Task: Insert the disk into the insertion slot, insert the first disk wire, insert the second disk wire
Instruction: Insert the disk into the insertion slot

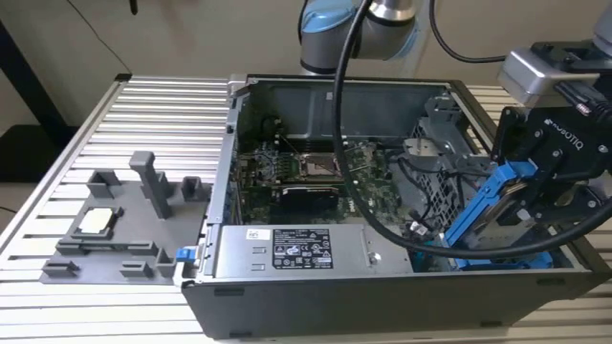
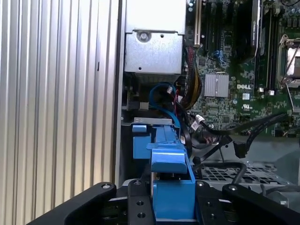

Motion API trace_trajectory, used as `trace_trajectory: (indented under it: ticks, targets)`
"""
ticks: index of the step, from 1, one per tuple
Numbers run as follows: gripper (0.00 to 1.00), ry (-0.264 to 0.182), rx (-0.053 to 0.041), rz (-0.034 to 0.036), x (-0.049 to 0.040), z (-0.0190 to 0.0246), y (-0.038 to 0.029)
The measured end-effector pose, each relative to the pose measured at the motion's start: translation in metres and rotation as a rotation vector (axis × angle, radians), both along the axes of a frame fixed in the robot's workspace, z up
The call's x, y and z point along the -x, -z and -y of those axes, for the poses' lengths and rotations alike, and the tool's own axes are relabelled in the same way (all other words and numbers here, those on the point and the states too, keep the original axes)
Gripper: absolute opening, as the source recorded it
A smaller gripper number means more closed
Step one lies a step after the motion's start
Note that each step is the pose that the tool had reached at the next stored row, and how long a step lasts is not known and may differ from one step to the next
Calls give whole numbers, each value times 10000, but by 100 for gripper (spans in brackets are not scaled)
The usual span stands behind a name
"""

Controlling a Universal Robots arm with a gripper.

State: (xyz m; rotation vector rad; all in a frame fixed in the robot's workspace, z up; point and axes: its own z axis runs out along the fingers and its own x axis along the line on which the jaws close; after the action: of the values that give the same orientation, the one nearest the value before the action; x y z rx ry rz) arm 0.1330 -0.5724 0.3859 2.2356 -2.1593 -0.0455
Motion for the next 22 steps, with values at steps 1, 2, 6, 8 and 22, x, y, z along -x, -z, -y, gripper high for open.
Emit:
trace_trajectory:
  ticks: [1, 2, 6, 8, 22]
  targets:
    - [33, 0, -2, 0, 0, 0, 20]
    - [33, 0, 2, 0, -1, 0, 36]
    - [33, 0, 4, 0, -1, 0, 59]
    - [33, 0, 0, 0, -1, 0, 64]
    - [41, 0, 0, 0, -1, 0, 80]
